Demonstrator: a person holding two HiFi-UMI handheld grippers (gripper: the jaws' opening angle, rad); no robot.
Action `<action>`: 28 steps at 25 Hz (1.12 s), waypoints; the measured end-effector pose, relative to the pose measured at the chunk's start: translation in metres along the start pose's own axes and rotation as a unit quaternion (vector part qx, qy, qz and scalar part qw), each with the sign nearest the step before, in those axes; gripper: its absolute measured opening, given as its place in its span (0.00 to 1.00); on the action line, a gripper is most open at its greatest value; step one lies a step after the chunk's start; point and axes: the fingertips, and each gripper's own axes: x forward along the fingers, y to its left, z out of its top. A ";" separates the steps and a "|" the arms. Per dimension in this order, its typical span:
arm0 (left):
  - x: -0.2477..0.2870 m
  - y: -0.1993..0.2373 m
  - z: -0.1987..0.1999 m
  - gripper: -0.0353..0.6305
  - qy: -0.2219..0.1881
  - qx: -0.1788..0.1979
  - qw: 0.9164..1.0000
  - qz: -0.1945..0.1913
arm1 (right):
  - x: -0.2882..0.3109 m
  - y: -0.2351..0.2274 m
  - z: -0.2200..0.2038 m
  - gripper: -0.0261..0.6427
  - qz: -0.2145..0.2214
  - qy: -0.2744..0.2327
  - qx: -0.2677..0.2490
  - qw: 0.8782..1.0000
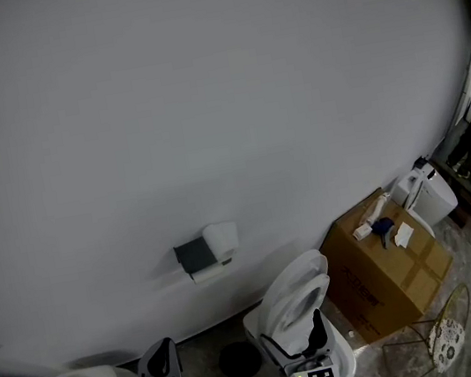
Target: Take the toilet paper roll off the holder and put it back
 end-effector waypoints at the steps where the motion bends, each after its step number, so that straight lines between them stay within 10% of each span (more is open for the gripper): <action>1: 0.003 0.001 -0.001 0.06 0.000 0.000 1.000 0.001 | 0.003 -0.001 -0.001 0.87 0.001 0.002 -0.001 1.000; 28: 0.041 0.052 -0.014 0.06 0.009 -0.004 1.000 -0.015 | 0.106 0.039 -0.041 0.87 0.040 0.020 -0.005 0.999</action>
